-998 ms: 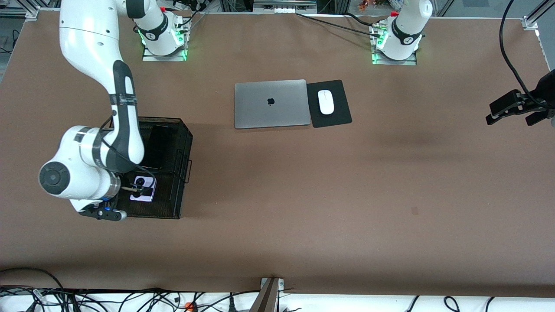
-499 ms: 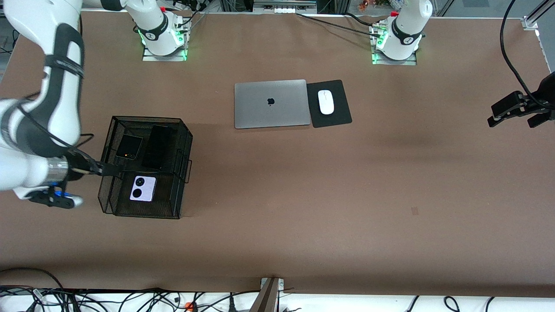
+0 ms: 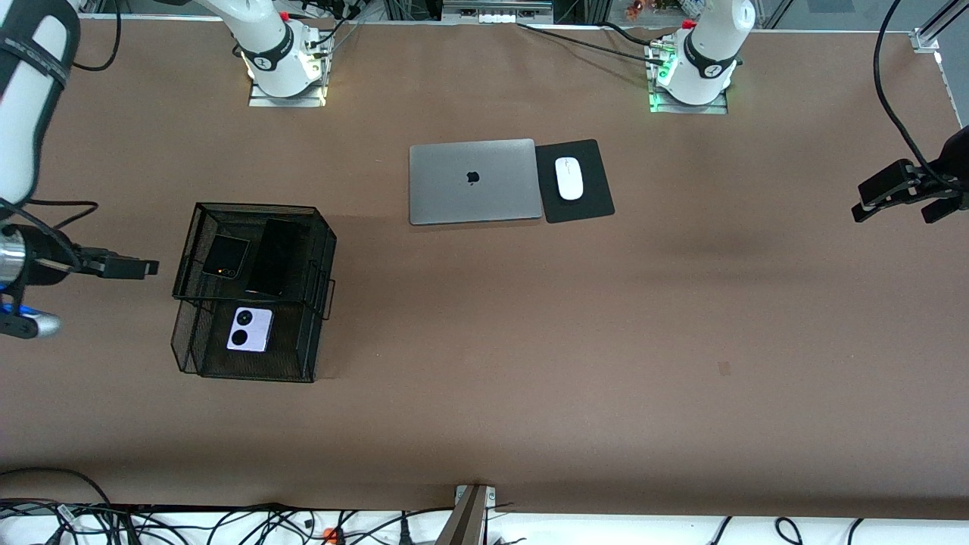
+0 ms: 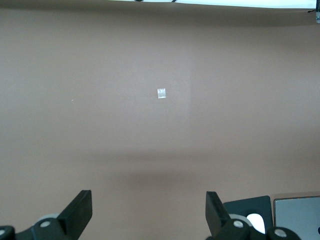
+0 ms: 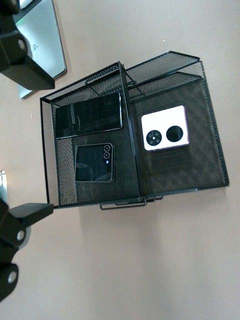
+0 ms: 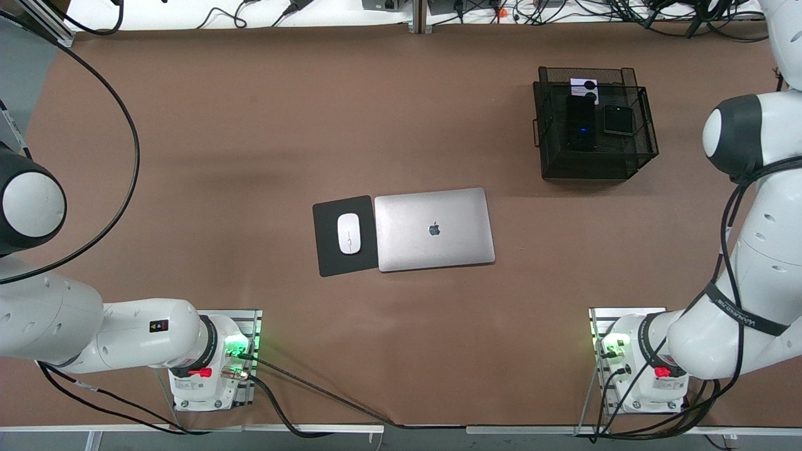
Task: Place phones with both arms
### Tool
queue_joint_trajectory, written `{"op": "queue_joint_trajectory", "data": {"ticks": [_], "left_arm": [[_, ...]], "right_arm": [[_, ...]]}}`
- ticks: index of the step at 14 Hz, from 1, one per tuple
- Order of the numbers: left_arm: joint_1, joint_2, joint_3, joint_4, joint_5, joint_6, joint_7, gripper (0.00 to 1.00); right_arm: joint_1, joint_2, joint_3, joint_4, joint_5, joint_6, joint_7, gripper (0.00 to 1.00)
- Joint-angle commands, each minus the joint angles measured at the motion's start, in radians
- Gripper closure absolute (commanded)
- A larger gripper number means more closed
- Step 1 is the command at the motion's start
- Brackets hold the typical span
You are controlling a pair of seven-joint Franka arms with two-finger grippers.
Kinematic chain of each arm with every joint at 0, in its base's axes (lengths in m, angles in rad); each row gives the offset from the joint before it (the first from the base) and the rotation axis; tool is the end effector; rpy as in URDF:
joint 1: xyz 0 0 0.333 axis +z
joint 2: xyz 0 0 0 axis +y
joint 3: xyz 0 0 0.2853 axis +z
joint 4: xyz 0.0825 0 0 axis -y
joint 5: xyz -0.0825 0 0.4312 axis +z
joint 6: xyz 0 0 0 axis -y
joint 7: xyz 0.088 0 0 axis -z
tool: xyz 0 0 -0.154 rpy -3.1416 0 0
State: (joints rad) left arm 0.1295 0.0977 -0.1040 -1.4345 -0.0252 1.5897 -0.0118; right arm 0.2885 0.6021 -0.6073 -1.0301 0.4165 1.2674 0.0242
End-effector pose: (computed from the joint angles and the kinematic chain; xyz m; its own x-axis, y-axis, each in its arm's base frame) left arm 0.6340 0.0149 0.5597 0.9976 0.0388 0.0576 0.0368 -0.9987 0.0360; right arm 0.6908 -0.0467 0.4472 0.9380 -0.2106 -0.2753 -0.2408 -0.9672 -0.0805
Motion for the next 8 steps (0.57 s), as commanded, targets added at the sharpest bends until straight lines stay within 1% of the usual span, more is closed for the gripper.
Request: {"op": "queue_joint_trajectory", "data": {"ticks": [1, 2, 3, 4, 5, 6, 7, 8], "left_arm": [[0.009, -0.003, -0.002, -0.006, -0.007, 0.009, -0.001, 0.00], [0.009, -0.001, -0.002, -0.004, -0.007, 0.009, -0.001, 0.00], [0.009, -0.001, -0.002, -0.004, -0.007, 0.009, -0.001, 0.00], [0.009, -0.001, -0.002, -0.006, -0.007, 0.007, -0.001, 0.00], [0.009, -0.001, -0.002, -0.004, -0.007, 0.007, -0.001, 0.00], [0.009, 0.000, -0.002, -0.004, -0.007, 0.009, -0.001, 0.00], [0.009, 0.000, -0.002, -0.004, -0.009, 0.009, -0.001, 0.00], [0.010, 0.000, 0.000, -0.004, -0.009, 0.009, -0.001, 0.00]], "right_arm": [[-0.005, -0.042, -0.005, 0.009, 0.002, -0.017, -0.004, 0.00], [-0.005, -0.051, -0.002, 0.009, -0.025, -0.019, -0.006, 0.00], [-0.006, -0.067, 0.017, 0.009, -0.078, -0.004, -0.004, 0.00], [-0.009, -0.073, 0.047, 0.009, -0.128, 0.010, -0.006, 0.00], [-0.044, -0.096, 0.099, 0.009, -0.158, 0.027, -0.006, 0.00], [-0.099, -0.119, 0.179, 0.002, -0.180, 0.047, -0.009, 0.00], [-0.170, -0.137, 0.274, -0.002, -0.217, 0.059, -0.019, 0.01], [-0.223, -0.156, 0.369, -0.010, -0.282, 0.076, -0.041, 0.01]]}}
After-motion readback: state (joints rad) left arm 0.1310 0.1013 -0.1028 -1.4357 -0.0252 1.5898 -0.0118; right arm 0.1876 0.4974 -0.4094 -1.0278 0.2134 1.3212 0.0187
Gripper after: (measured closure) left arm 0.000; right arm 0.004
